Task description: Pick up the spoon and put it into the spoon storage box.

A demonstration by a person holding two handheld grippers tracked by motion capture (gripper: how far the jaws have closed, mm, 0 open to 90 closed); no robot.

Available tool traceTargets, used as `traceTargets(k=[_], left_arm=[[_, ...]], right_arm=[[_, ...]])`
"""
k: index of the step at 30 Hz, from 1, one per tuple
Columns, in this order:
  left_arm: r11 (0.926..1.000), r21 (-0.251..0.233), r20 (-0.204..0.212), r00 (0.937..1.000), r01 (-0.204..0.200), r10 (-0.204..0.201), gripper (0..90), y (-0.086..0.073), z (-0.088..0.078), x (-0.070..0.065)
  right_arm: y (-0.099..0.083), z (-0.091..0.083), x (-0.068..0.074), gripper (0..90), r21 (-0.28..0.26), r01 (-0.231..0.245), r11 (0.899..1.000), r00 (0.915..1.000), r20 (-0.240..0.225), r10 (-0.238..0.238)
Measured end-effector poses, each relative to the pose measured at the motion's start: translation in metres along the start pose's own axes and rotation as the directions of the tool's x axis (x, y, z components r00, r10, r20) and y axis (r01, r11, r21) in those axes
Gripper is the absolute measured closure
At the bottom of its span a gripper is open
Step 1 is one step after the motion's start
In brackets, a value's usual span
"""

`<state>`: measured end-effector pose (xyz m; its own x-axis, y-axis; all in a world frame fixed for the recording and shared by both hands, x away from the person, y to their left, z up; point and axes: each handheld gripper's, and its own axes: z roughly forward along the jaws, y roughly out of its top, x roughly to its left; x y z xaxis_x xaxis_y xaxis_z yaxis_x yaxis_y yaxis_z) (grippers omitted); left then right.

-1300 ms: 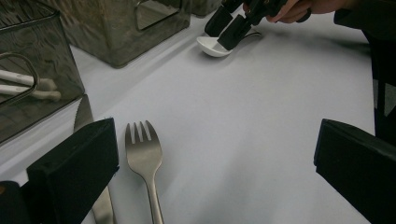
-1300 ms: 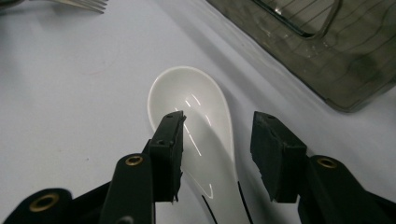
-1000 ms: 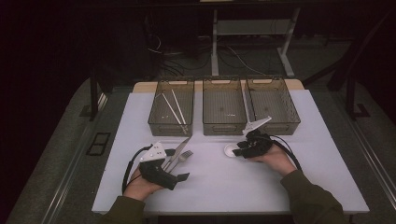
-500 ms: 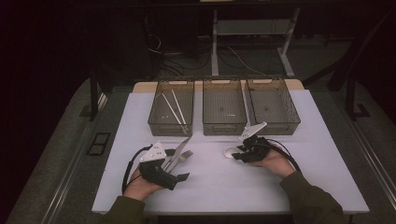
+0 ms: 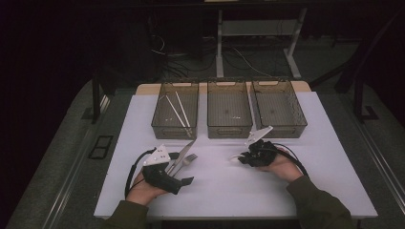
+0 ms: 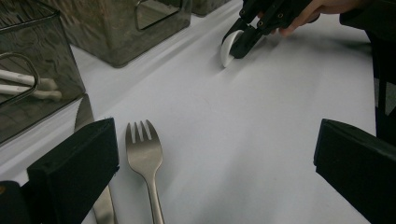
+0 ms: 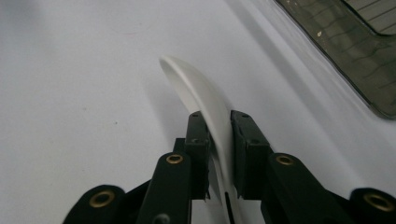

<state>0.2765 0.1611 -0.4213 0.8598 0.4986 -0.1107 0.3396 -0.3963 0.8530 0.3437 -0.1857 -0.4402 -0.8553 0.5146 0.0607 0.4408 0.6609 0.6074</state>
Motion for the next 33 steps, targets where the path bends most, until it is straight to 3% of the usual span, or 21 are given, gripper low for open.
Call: traceTargets(k=[17,33], left_arm=[[1.0000,-0.006,0.000,1.0000,-0.005,0.005,0.0,0.001,-0.001,0.000],[1.0000,-0.008,-0.001,1.0000,0.001,-0.001,0.0,0.000,-0.001,0.000]], right_arm=[[0.002,-0.003,-0.001,80.0,0.018,-0.006,1.000,1.0000,-0.002,0.006],[0.008,-0.026,-0.011,80.1,-0.044,-0.048,0.998,0.9988,0.008,0.049]])
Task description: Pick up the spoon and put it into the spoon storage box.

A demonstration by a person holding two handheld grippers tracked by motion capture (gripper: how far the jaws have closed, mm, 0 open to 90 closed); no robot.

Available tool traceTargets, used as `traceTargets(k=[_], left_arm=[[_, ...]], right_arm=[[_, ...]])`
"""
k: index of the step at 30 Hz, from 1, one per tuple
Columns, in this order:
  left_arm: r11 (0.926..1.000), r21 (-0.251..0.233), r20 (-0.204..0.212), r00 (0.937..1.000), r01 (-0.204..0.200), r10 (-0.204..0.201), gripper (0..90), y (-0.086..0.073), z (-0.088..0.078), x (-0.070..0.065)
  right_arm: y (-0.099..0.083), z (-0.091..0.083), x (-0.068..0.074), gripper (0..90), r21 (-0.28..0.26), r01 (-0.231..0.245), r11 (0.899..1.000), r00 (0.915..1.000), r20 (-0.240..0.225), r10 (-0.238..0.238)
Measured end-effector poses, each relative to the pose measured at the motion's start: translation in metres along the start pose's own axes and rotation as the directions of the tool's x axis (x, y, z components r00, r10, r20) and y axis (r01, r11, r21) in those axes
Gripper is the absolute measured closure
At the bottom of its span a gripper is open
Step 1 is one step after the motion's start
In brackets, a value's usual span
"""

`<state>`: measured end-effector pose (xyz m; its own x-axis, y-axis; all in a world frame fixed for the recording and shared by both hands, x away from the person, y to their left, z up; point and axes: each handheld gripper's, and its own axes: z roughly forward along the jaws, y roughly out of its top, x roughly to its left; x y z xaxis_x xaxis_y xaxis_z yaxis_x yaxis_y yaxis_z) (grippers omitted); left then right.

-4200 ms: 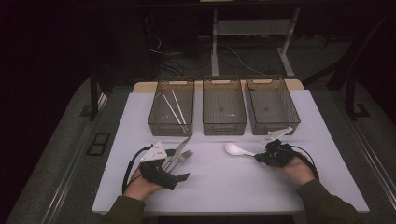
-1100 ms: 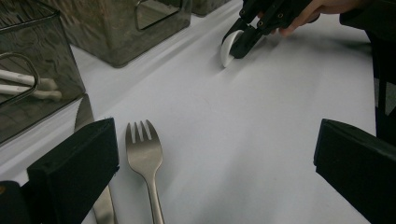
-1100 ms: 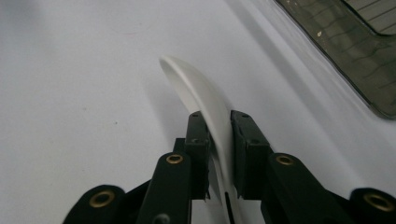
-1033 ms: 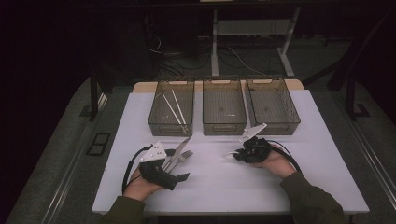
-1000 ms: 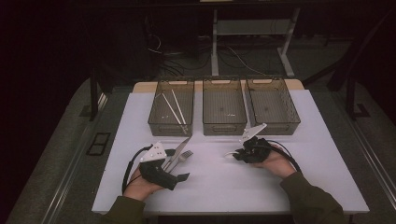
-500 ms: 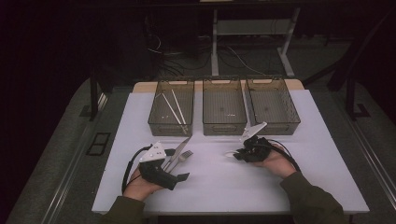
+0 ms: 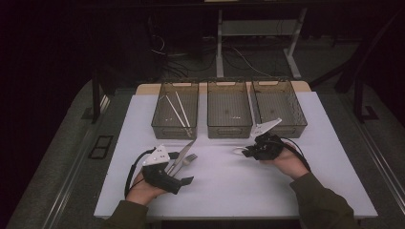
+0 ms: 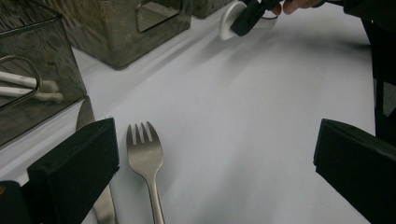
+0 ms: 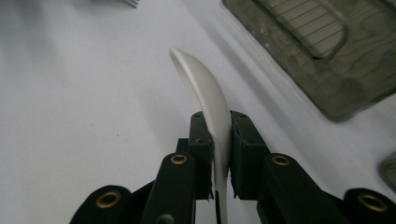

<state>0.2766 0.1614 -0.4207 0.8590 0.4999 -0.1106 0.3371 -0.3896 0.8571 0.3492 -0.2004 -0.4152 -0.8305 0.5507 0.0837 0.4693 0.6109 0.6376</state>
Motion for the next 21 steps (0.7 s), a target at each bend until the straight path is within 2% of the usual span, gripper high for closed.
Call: traceTargets(k=[12,21], left_arm=[[1.0000,-0.006,0.002,1.0000,0.001,-0.001,0.0,-0.001,0.001,0.001],[1.0000,-0.007,0.004,1.0000,0.003,-0.003,0.0,-0.001,0.002,-0.001]], right_arm=[[0.007,-0.018,-0.011,80.1,-0.053,-0.023,0.998,0.9997,0.003,0.024],[0.017,-0.028,-0.014,80.1,-0.077,-0.018,0.997,0.9998,0.008,0.019]])
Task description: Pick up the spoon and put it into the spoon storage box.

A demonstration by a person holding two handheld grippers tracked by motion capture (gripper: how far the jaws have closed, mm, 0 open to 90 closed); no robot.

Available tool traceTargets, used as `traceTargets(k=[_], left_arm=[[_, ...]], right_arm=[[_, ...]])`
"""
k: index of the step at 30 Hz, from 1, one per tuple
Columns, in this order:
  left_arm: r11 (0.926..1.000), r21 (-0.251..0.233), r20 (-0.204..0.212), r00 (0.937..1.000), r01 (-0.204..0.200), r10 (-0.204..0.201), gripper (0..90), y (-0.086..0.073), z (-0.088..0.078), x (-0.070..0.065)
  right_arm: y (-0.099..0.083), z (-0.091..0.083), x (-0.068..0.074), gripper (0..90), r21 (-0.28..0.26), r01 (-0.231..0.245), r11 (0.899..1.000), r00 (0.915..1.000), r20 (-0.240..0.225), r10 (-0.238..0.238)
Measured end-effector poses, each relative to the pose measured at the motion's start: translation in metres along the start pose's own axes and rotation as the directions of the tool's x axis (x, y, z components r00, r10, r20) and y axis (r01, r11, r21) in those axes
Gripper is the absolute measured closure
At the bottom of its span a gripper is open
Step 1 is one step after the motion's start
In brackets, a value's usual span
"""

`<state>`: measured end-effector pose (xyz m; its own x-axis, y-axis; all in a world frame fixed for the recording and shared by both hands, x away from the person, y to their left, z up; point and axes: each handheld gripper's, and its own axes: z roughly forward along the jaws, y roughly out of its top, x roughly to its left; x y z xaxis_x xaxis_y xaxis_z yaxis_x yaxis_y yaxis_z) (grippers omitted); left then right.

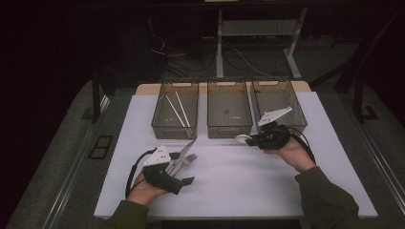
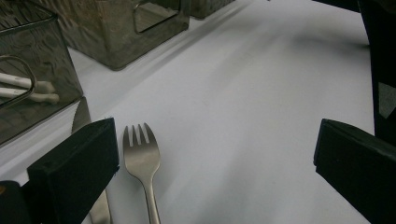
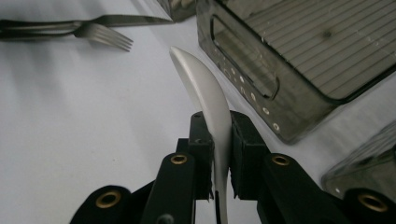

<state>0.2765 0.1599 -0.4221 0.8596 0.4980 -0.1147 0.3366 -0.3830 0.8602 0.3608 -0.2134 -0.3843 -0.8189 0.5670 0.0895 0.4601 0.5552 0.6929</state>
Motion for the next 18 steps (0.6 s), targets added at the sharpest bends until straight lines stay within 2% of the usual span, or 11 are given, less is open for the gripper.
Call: traceTargets(k=[9,18], left_arm=[[0.9999,-0.012,0.002,1.0000,0.009,-0.009,0.0,0.000,-0.001,0.000],[0.9998,-0.016,0.003,1.0000,0.009,-0.009,0.0,0.000,-0.002,0.000]], right_arm=[[0.017,-0.007,-0.003,80.1,-0.024,0.006,1.000,0.9999,0.011,-0.006],[0.039,-0.013,-0.012,80.1,-0.044,0.006,0.999,0.9997,0.024,-0.005]])
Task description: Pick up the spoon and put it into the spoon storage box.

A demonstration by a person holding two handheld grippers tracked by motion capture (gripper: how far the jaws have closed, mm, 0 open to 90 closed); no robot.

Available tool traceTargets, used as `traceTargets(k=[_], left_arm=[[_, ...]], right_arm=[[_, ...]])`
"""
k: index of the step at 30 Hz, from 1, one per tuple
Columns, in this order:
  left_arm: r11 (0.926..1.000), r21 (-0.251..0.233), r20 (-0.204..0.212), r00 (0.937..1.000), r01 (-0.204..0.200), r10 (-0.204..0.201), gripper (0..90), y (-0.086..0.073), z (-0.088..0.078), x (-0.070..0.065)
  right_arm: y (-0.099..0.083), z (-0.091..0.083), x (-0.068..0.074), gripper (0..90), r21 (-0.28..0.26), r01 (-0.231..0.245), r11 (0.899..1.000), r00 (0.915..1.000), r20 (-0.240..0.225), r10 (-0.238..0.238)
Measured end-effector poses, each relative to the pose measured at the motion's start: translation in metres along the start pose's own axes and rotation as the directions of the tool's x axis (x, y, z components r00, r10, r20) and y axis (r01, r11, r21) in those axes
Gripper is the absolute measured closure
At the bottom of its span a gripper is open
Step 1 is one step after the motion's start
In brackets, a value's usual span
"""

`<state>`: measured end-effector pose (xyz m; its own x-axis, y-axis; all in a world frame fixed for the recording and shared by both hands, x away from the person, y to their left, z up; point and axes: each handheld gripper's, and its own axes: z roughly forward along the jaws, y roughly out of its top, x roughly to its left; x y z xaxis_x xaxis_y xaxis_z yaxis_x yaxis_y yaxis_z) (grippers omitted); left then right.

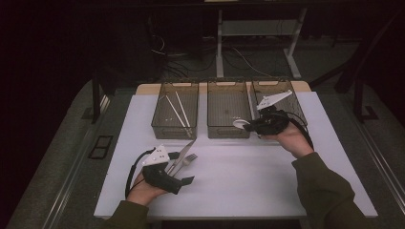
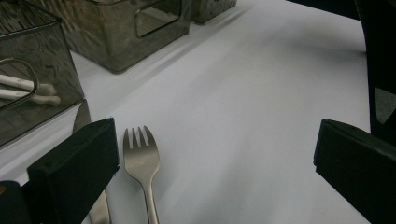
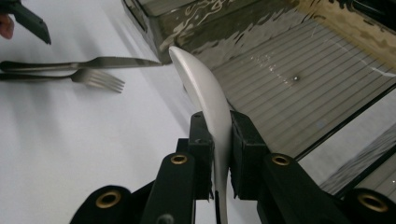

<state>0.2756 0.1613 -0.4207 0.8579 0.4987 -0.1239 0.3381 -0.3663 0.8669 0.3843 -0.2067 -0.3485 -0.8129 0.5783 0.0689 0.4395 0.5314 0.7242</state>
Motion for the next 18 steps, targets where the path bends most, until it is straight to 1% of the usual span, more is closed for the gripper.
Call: traceTargets(k=[7,12,13,16,18], left_arm=[[1.0000,0.000,0.001,1.0000,0.001,-0.001,0.0,0.000,0.000,0.000],[1.0000,-0.002,0.002,1.0000,0.001,-0.001,0.0,0.000,0.000,0.000],[1.0000,0.002,0.003,1.0000,-0.005,0.005,0.0,0.000,0.000,0.000],[1.0000,-0.007,0.002,1.0000,0.005,-0.005,0.0,0.000,0.000,-0.001],[1.0000,-0.004,0.003,1.0000,0.001,-0.001,0.0,0.000,0.000,0.000]], right_arm=[[0.018,0.002,-0.009,80.1,-0.007,-0.010,1.000,0.9999,0.007,0.010],[0.031,0.010,-0.014,80.1,0.001,-0.008,1.000,1.0000,0.004,0.008],[0.034,0.012,-0.015,80.1,0.002,-0.007,1.000,1.0000,0.005,0.007],[0.041,0.017,-0.018,80.1,0.005,-0.006,1.000,1.0000,0.002,0.006],[0.046,0.021,-0.019,80.1,0.005,-0.007,1.000,1.0000,0.001,0.007]])
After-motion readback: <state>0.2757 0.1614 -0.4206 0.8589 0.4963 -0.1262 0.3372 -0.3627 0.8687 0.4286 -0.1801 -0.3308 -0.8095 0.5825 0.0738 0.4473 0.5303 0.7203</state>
